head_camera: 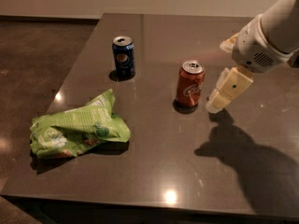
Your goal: Knock coke can over
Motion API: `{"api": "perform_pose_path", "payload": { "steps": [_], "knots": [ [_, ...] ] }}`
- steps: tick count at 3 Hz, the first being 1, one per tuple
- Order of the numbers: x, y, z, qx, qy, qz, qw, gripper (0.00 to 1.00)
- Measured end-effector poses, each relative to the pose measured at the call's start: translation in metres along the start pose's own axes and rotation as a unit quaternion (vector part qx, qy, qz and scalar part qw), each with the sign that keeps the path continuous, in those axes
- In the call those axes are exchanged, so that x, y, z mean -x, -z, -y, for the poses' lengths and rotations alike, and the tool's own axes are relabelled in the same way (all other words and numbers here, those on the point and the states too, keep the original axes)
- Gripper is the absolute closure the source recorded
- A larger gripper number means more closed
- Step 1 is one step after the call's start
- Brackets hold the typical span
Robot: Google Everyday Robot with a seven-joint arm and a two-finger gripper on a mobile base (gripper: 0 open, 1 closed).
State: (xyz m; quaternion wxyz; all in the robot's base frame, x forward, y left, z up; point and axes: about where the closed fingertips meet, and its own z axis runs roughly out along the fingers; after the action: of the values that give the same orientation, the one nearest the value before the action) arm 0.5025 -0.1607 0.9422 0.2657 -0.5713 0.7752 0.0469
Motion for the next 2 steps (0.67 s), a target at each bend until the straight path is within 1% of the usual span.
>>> {"api": "perform_pose_path", "payload": {
  "steps": [1, 2],
  "knots": [
    [0.015, -0.019, 0.004, 0.002, -0.005, 0.036, 0.9993, 0.00],
    [0.024, -0.034, 0.007, 0.010, -0.012, 0.062, 0.9980, 0.00]
  ]
}}
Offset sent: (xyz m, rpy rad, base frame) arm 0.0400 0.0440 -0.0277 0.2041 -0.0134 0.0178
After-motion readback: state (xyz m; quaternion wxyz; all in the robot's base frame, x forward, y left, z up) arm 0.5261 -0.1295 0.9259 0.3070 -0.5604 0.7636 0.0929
